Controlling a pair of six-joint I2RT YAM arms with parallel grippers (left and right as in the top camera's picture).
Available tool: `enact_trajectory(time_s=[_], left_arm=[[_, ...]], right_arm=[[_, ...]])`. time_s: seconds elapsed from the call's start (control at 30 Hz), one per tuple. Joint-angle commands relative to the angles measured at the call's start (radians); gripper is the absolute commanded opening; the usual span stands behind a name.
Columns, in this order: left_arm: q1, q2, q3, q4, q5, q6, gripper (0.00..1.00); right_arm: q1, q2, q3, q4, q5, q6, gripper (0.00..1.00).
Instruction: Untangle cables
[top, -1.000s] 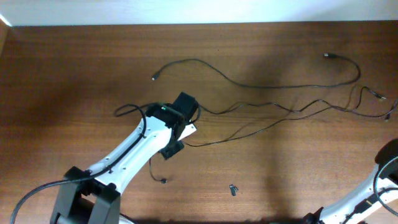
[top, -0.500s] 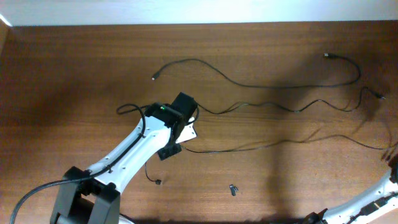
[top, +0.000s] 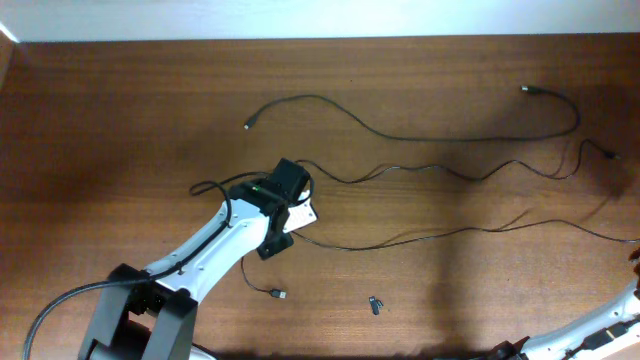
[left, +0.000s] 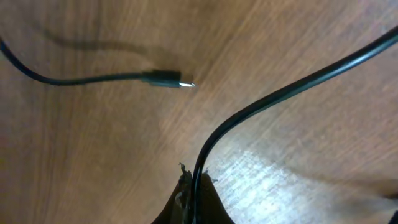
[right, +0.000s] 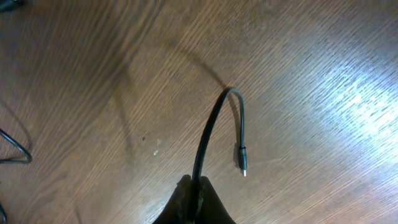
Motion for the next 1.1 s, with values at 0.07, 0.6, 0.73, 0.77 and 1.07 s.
enact_trajectory(time_s=[0.07,0.6,0.73,0.77,1.07], left_arm=[[0.096,-0.017,-0.005,0.057,0.014,0.014,0.00],[0.146,-0.017,-0.005,0.078,0.122,0.015,0.95],[0.146,-0.017,-0.005,0.079,0.118,0.015,1.00],[0.146,-0.017,-0.005,0.078,0.106,0.014,0.99],[0.146,-0.268,0.045,0.148,0.016,0.014,1.00]], right_arm=[[0.004,0.003,-0.085,0.050,-0.010,0.011,0.04],[0.004,0.003,-0.137,0.077,-0.021,0.011,0.64],[0.004,0.003,-0.137,0.086,-0.021,0.011,0.99],[0.004,0.003,-0.137,0.087,-0.021,0.011,0.99],[0.004,-0.136,0.031,0.041,-0.084,-0.005,0.99]])
